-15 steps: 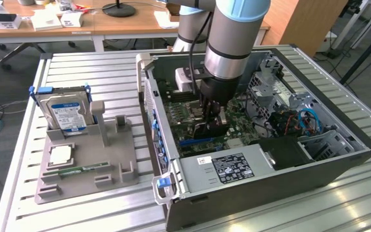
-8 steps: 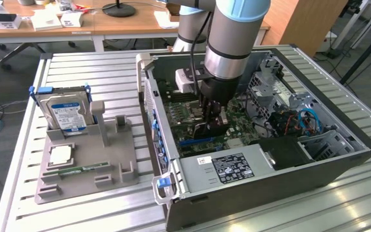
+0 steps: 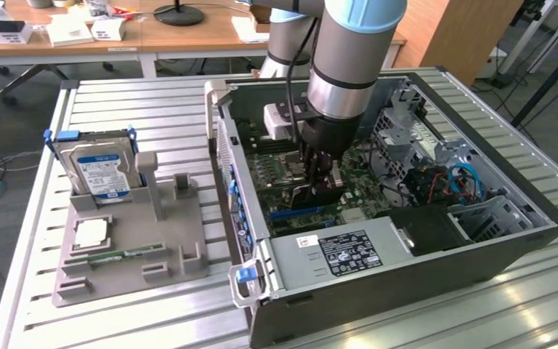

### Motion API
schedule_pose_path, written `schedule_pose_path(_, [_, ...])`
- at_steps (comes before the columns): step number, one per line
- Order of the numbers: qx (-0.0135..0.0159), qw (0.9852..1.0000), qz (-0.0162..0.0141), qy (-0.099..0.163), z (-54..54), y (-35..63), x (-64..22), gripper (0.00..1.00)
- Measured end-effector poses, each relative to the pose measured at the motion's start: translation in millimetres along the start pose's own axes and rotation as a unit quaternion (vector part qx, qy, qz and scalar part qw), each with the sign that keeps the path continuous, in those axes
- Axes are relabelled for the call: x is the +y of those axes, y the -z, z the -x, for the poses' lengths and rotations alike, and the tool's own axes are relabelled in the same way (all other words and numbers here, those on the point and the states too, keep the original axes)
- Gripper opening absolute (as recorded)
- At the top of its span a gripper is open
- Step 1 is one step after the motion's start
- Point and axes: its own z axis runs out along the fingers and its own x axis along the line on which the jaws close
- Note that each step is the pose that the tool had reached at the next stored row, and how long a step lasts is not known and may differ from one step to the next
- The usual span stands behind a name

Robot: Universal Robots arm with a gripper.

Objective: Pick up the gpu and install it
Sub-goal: 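Insert the gpu into the slot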

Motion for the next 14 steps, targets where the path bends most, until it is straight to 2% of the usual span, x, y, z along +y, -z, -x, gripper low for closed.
schedule_pose_path(2, [0.0001,1.0,0.0,0.0,0.0,0.0,0.0,0.26])
schedule_pose_path(7, [0.0052,1.0,0.0002,0.0,0.0,0.0,-0.2,0.26])
schedule_pose_path(14, [0.0057,1.0,0.0002,-0.004,0.0,0.0,-0.6,0.26])
